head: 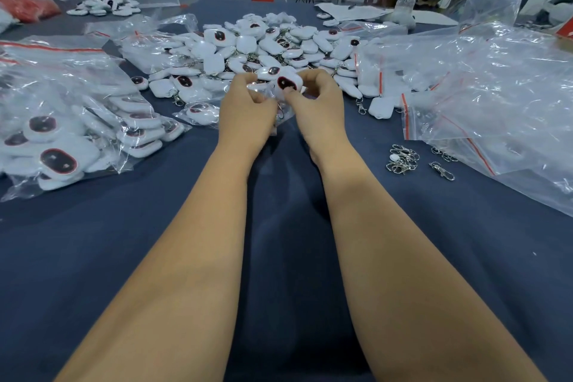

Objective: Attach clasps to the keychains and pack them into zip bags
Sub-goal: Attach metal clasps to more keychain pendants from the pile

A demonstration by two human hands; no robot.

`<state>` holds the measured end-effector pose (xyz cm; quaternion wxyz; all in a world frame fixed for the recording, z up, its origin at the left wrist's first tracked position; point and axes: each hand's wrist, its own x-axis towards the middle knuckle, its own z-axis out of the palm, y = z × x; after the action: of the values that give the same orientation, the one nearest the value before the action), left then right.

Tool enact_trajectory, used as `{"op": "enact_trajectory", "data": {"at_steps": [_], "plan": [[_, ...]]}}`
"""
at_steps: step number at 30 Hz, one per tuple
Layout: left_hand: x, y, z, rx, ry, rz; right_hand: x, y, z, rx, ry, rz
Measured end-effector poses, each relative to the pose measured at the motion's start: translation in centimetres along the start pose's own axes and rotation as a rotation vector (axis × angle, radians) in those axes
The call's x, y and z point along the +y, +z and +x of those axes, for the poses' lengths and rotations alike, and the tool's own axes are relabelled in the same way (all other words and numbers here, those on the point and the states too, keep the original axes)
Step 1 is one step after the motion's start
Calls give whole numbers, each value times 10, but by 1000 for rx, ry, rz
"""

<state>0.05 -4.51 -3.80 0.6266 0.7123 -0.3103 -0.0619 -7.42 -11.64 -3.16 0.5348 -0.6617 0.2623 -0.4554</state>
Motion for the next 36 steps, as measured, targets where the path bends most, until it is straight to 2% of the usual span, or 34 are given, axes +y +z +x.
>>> {"op": "enact_trajectory", "data": {"at_steps": [3, 9, 13, 17, 19, 22, 25, 27, 29, 36], "plan": [[2, -2, 1, 65, -42, -48, 3, 2, 0, -33, -56, -182], [5, -4, 1, 106, 43, -33, 9, 4, -2, -134, -29, -293], [7, -1, -2, 63, 68, -50, 8, 5, -2, -75, -14, -280], [4, 0, 1, 45, -12, -77, 4, 0, 0, 19, -59, -314], [2, -3, 4, 153, -70, -115, 2, -8, 6, 84, -82, -459], [3, -12, 10, 440, -133, -294, 6, -28, 18, 162, -68, -889], [8, -18, 10, 621, -71, -381, 9, -44, 21, 101, 138, -1079], [10, -16, 7, 596, -20, -373, 12, -47, 20, 29, 274, -1125], [10, -10, 4, 502, 7, -327, 12, -45, 18, -4, 293, -1207], [4, -1, 2, 103, -29, -71, 10, -27, 11, 33, 3, -1315]]}}
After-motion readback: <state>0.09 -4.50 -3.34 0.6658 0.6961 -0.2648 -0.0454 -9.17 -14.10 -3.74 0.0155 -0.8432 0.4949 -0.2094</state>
